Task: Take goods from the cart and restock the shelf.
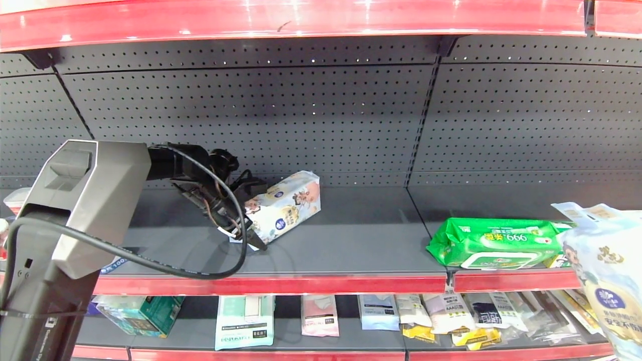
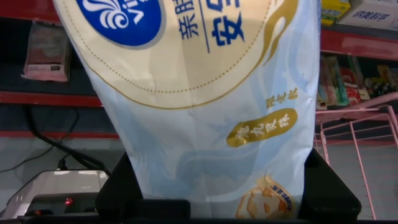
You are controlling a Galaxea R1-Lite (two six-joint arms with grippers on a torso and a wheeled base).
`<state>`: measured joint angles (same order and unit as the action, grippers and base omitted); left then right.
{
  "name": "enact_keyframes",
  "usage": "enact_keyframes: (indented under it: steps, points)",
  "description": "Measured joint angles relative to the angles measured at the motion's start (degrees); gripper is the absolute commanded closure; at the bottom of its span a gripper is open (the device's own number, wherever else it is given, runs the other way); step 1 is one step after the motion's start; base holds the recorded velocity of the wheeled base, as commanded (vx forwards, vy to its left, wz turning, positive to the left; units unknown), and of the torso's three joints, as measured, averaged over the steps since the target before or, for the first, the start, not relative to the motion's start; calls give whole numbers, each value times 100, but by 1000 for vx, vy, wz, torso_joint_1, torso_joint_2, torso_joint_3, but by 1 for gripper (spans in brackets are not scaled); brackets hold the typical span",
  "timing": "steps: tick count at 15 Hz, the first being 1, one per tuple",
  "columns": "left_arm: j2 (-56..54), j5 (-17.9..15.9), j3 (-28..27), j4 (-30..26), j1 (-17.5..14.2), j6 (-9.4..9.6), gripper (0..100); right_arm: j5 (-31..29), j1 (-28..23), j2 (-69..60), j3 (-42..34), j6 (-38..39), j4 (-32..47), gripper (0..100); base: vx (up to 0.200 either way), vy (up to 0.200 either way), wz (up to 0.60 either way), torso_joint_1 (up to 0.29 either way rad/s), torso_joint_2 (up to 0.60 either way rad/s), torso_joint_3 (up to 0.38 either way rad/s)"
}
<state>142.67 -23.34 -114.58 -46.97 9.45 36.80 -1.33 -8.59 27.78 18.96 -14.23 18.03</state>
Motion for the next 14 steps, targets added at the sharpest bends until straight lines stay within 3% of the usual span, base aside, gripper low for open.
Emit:
enact_keyframes:
  steps: [14]
  points:
    - [-483, -71, -2, 312, 48, -82, 0, 0, -2, -52, -22, 2, -2, 100, 0, 0, 0, 0, 0, 0]
